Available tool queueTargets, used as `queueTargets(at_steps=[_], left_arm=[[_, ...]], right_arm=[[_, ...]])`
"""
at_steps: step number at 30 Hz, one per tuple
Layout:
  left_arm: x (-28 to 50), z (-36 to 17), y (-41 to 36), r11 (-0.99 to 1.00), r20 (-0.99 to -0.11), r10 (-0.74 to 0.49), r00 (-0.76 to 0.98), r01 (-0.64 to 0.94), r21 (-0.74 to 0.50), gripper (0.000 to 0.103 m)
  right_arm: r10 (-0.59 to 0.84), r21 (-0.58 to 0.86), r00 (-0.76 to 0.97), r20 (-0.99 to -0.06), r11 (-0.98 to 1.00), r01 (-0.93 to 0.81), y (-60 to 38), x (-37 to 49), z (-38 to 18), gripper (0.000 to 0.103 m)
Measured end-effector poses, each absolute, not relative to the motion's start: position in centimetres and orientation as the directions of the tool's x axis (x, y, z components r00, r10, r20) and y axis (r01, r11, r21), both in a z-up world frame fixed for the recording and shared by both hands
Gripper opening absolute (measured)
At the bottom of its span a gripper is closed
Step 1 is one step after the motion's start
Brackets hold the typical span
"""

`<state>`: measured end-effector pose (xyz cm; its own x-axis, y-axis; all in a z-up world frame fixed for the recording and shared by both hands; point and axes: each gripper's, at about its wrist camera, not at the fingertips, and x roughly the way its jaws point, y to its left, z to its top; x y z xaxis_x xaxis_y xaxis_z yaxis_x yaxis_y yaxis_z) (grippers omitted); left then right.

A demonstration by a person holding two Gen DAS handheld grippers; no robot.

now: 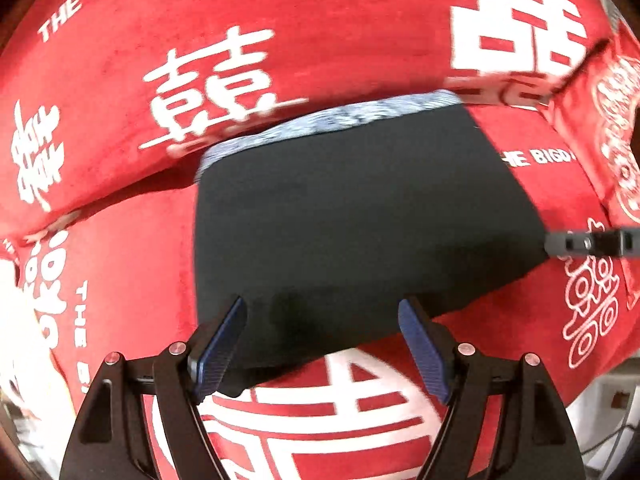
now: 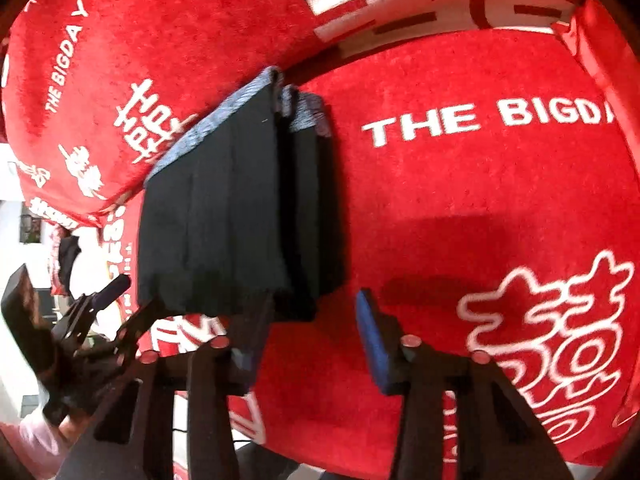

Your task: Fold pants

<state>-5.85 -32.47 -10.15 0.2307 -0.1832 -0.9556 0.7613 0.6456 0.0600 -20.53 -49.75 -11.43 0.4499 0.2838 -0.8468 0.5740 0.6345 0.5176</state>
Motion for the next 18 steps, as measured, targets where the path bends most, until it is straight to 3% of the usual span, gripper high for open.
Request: queueTargets(at_steps=[1, 10, 12, 14, 18], left_arm=[[-5.6, -10.2, -32.3, 0.653, -0.957, -0.176, 0.23, 0.755, 0.062, 0.079], [-1.9, -12.5, -29.8, 0.773, -0.987, -0.094, 0.129, 0.634, 0.009, 0.079], [-1.5, -12.8, -29.3, 0.786, -0.99, -0.094, 0.108, 0.619, -0.007, 0.079], [-1.2, -12.9, -29.0, 0.793, -0.99, -0.096, 0.1, 0.609, -0.016, 0.079], [-0.7, -13.1, -28.6, 0.795, -0.99, -0.101, 0.096, 0.607, -0.022, 0.079]], right_arm=[[0.291, 0.518, 0.444, -0.847, 0.638, 0.569, -49.3, -20.2, -11.6, 0.026], [0.224, 0.377, 0.329, -0.917, 0.757, 0.535, -46.2, -17.9, -12.0, 0.029], [0.223, 0.368, 0.309, -0.924, 0.734, 0.571, -46.4, -18.2, -12.3, 0.04], [0.206, 0.348, 0.292, -0.934, 0.713, 0.609, -46.6, -19.0, -12.2, 0.043], [0.181, 0.337, 0.299, -0.937, 0.69, 0.641, -46.9, -20.1, -11.4, 0.06]])
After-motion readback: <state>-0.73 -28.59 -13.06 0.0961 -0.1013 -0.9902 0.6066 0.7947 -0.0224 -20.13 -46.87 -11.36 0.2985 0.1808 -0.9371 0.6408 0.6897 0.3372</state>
